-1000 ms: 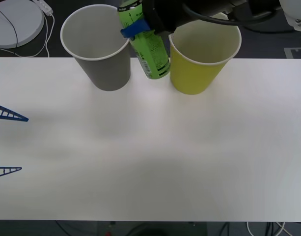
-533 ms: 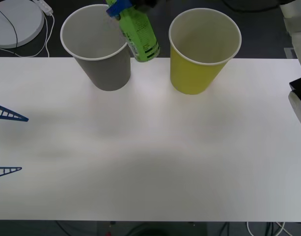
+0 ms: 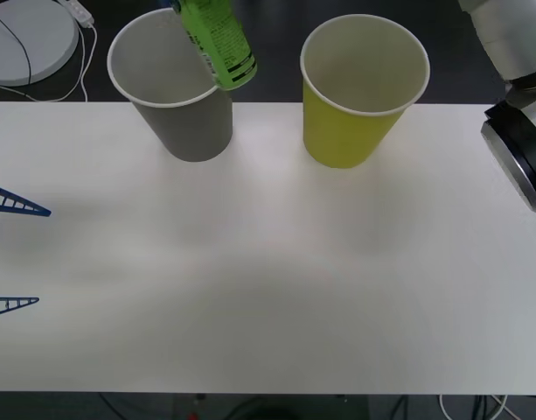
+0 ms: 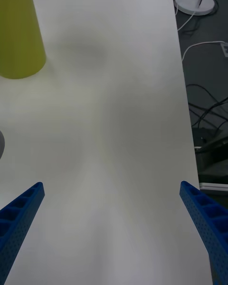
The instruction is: Put the can into the green bin and the plastic bottle into the gray bin
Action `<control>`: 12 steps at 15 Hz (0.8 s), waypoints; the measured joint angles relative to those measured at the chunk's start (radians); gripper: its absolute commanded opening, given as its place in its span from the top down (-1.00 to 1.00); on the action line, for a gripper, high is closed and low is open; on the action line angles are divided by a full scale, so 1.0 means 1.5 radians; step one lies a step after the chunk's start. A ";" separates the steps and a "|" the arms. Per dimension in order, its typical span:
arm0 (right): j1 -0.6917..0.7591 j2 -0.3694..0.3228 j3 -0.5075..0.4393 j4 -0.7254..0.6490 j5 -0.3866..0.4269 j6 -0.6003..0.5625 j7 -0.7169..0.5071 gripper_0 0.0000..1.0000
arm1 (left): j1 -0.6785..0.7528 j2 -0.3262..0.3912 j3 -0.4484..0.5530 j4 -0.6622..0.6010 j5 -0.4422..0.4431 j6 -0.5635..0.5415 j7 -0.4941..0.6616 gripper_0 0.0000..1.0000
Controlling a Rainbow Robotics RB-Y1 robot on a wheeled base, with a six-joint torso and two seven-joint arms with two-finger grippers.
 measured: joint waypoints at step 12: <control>-0.141 0.110 0.047 0.277 0.039 0.090 0.000 1.00 | 0.000 0.000 0.000 0.000 0.000 0.000 0.000 -1.00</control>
